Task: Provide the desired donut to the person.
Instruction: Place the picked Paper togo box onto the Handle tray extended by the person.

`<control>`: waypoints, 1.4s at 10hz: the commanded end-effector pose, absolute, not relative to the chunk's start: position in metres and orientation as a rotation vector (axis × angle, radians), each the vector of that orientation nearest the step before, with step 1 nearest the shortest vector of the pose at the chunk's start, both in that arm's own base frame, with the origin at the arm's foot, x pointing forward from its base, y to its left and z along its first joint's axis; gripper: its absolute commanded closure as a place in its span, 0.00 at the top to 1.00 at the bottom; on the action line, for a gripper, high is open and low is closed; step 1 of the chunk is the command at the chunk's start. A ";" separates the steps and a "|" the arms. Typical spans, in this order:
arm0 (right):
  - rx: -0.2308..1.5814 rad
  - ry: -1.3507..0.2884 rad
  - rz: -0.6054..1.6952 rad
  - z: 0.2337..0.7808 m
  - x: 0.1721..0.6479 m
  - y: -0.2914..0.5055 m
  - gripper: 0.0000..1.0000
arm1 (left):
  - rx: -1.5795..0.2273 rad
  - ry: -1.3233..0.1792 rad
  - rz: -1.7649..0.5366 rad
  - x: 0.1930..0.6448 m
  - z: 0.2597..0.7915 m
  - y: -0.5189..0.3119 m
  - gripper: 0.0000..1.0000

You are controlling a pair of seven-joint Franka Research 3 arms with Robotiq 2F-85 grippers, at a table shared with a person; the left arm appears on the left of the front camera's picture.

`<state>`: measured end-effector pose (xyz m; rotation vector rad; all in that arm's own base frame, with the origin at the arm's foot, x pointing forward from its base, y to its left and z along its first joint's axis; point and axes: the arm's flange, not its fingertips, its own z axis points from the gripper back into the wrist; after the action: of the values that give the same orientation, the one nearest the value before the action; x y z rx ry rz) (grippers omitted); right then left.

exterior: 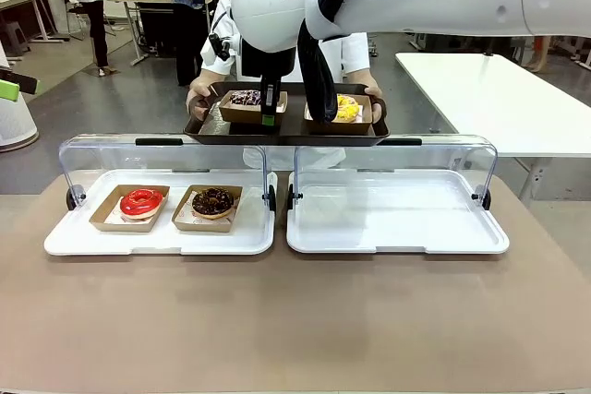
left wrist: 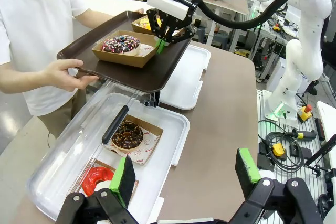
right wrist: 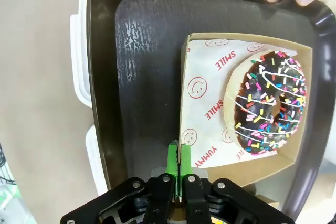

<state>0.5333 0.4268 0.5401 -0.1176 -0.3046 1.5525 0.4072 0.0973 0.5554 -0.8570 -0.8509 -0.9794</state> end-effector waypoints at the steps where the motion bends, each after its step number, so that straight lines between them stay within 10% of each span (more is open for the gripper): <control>1: -0.112 -0.299 1.582 0.542 0.537 0.426 0.24 | -0.866 -0.857 -0.974 0.406 0.557 0.097 1.00; 2: -0.126 -0.306 1.593 0.542 0.536 0.427 0.60 | -0.866 -0.857 -0.974 0.406 0.557 0.097 1.00; 4: -0.138 -0.317 1.600 0.546 0.532 0.427 1.00 | -0.866 -0.857 -0.974 0.406 0.557 0.097 1.00; 14: -0.141 -0.314 1.627 0.560 0.518 0.424 1.00 | -0.866 -0.857 -0.974 0.406 0.557 0.097 1.00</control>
<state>0.5269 0.4294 0.5552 -0.1364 -0.3289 1.6033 0.4072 0.0973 0.5553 -0.8570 -0.8509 -0.9794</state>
